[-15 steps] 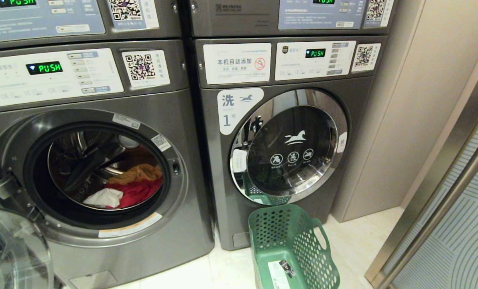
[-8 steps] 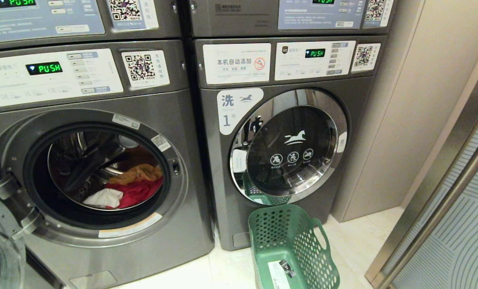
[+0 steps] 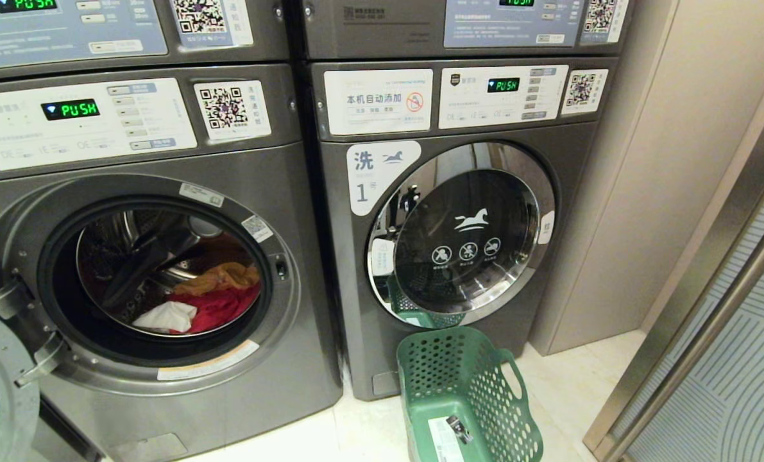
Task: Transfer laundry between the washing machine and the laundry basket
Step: Pick a cloth and place it into the basket
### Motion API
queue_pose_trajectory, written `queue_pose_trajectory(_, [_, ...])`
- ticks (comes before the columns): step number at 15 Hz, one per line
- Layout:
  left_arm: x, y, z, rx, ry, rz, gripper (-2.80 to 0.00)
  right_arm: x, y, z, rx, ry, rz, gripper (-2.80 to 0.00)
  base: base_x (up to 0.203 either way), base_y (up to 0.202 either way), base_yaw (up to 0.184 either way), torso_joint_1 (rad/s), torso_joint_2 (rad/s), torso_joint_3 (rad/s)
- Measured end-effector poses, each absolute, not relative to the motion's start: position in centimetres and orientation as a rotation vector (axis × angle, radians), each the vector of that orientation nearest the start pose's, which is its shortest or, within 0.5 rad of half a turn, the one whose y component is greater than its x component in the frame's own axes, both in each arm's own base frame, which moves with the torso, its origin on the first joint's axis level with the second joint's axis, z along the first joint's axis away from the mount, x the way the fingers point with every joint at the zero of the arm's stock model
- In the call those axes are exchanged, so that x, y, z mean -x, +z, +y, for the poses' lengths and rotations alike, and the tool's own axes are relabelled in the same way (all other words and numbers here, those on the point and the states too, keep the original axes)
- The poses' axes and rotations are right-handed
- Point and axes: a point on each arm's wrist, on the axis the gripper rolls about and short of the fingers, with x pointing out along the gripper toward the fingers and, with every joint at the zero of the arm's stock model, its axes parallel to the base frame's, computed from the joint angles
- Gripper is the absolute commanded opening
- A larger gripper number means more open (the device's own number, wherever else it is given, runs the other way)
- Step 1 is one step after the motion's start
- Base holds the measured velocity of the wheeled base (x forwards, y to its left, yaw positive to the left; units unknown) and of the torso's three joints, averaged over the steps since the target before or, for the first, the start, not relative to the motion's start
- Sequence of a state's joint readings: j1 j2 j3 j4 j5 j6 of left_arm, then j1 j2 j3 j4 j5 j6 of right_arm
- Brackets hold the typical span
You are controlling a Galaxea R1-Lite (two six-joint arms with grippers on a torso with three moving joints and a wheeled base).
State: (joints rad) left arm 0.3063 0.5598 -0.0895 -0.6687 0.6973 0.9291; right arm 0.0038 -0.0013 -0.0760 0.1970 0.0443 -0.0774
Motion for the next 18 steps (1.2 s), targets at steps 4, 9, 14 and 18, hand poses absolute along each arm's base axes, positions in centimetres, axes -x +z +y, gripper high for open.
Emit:
queue_pose_trajectory(4, [-3.5,14.8,2.0,-0.614,0.776,0.214,-2.80,3.0,7.6,0.1,0.075,0.053,0.117,-2.80,0.000,0.000,0.000,0.000,0.00,0.000])
queue_pose_trajectory(9, [-3.8,11.2,0.6,-0.308,0.182,0.256,-2.80,3.0,7.6,0.1,0.075,0.052,0.118,-2.80,0.000,0.000,0.000,0.000,0.00,0.000])
queue_pose_trajectory(14, [-0.2,8.6,0.0,-0.195,-0.020,0.252,-2.80,3.0,7.6,0.1,0.075,0.053,0.117,-2.80,0.000,0.000,0.000,0.000,0.00,0.000])
queue_pose_trajectory(18, [1.8,7.9,-0.1,-0.124,-0.018,0.065,-2.80,3.0,7.6,0.1,0.069,0.053,0.117,-2.80,0.000,0.000,0.000,0.000,0.00,0.000])
